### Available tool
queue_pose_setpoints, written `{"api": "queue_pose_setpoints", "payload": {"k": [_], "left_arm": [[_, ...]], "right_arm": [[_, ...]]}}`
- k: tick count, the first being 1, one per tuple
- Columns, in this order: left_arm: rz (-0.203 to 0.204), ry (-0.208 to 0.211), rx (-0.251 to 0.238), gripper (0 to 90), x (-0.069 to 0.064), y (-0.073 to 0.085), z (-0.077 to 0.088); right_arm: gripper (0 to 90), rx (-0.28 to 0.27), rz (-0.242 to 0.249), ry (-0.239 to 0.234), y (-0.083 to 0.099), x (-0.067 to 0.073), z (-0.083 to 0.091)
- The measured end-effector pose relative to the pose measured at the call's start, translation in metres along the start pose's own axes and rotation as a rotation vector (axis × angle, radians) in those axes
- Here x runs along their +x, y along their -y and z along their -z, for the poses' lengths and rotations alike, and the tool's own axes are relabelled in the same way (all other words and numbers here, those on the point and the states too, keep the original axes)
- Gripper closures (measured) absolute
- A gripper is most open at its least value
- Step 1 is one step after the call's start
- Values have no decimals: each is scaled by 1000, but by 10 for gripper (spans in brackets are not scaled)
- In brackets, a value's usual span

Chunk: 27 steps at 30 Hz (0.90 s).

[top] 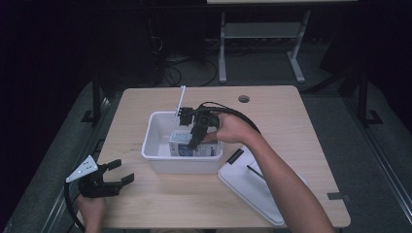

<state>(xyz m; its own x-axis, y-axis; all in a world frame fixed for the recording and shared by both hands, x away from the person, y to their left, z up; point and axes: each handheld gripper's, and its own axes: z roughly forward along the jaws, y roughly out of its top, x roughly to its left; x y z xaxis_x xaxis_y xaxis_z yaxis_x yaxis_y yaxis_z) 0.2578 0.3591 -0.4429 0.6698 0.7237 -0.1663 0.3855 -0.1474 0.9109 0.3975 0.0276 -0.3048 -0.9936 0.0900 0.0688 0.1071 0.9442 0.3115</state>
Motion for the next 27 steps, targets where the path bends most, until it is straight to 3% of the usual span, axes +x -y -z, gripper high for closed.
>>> {"api": "queue_pose_setpoints", "payload": {"k": [27], "left_arm": [[-1, 0, 0, 134, 0, 0, 0]], "right_arm": [[547, 34, 6, -22, 6, -2, -27]]}}
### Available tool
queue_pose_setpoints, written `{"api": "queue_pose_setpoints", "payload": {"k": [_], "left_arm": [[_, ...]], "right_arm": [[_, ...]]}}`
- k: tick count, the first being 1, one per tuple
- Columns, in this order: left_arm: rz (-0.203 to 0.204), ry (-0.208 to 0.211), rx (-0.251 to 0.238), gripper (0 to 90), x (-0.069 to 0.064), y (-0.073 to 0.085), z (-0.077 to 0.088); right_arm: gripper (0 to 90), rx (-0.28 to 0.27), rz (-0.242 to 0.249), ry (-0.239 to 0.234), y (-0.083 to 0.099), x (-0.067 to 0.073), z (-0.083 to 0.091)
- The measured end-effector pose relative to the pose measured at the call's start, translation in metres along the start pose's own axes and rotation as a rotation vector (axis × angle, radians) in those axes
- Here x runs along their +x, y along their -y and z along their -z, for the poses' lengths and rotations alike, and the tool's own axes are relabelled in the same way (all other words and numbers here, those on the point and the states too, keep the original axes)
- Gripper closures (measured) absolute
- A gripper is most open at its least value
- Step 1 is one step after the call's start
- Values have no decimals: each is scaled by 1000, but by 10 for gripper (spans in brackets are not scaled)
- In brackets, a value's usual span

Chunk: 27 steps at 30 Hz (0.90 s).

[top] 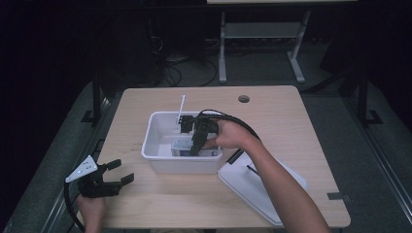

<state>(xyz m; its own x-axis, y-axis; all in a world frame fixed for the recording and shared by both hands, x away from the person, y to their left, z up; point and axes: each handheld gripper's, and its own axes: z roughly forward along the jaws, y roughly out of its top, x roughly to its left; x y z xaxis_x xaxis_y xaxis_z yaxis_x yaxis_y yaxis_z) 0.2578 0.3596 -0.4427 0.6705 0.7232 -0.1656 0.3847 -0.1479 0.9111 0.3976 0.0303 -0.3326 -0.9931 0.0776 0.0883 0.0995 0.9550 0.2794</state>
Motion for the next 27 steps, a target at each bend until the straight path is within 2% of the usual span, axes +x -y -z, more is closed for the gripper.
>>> {"api": "queue_pose_setpoints", "payload": {"k": [13, 27], "left_arm": [[0, -2, -3, 134, 0, 0, 1], [0, -2, -5, 134, 0, 0, 0]], "right_arm": [[546, 43, 23, 10, -2, 2, -15], [543, 55, 14, 1, 1, 1, -23]]}}
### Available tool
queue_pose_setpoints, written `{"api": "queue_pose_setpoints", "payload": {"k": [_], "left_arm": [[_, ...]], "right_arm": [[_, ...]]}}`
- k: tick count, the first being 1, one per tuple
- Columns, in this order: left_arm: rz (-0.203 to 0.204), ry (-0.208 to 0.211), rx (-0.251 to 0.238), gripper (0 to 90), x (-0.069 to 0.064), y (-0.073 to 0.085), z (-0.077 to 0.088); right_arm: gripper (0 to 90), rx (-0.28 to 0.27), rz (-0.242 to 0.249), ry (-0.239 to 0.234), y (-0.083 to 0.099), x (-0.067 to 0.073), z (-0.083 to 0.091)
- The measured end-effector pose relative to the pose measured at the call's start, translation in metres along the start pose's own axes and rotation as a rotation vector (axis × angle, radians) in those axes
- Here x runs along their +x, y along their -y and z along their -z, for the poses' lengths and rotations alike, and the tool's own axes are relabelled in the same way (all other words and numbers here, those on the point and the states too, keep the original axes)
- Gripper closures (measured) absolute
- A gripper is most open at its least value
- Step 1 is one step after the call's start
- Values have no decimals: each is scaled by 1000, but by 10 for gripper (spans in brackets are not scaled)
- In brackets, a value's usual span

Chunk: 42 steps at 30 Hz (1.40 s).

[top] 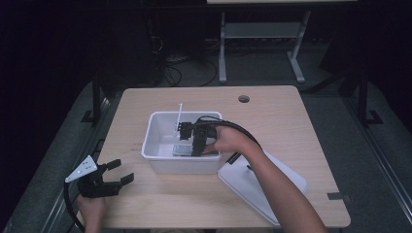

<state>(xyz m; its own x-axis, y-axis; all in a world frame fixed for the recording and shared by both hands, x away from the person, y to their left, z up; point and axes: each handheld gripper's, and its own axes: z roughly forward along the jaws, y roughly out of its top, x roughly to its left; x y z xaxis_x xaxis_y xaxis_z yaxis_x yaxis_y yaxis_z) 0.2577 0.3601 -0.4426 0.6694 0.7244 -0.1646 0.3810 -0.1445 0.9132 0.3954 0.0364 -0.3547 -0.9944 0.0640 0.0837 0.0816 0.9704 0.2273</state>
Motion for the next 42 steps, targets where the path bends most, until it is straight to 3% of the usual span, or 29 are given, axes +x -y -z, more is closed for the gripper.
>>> {"api": "queue_pose_setpoints", "payload": {"k": [15, 42], "left_arm": [[-2, 0, 2, 134, 0, 0, 1], [-2, -1, 2, 134, 0, 0, 1]], "right_arm": [[541, 19, -9, -7, 0, -2, -7], [529, -3, -17, -13, 1, -3, -6]]}}
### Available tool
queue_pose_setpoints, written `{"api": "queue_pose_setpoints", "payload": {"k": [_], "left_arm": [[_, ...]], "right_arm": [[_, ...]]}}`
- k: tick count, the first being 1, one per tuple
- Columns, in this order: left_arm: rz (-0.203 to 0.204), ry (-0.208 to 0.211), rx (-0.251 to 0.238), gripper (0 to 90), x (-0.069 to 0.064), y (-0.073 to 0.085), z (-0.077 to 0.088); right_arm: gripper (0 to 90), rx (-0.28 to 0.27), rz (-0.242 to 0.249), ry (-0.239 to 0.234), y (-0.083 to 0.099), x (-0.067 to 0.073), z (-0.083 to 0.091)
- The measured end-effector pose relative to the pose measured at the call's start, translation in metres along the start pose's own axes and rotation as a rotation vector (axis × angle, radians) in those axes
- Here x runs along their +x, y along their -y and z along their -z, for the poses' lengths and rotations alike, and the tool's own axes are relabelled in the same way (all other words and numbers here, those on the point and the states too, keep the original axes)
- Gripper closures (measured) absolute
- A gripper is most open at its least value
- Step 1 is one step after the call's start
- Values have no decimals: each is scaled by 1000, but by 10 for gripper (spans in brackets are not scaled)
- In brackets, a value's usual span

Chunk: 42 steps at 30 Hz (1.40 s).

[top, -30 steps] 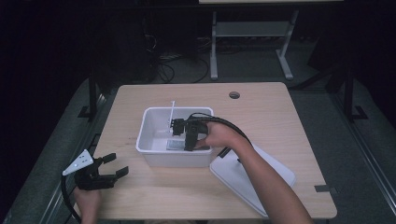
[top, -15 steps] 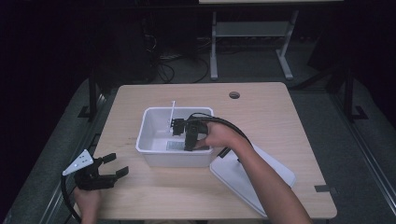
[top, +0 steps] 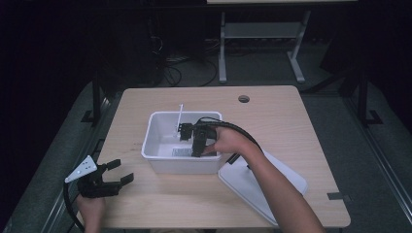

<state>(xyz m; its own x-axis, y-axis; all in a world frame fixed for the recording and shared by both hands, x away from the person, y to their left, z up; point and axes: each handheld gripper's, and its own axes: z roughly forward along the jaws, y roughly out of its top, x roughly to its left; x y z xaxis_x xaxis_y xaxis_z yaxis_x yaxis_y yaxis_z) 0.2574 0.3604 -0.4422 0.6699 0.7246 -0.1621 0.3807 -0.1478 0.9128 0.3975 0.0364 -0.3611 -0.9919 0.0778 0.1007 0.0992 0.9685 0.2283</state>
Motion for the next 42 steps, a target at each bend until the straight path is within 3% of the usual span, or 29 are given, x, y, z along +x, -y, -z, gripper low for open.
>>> {"api": "queue_pose_setpoints", "payload": {"k": [42], "left_arm": [[-3, 1, 2, 134, 0, 0, -1]], "right_arm": [[475, -58, -38, -5, 10, -2, 15]]}}
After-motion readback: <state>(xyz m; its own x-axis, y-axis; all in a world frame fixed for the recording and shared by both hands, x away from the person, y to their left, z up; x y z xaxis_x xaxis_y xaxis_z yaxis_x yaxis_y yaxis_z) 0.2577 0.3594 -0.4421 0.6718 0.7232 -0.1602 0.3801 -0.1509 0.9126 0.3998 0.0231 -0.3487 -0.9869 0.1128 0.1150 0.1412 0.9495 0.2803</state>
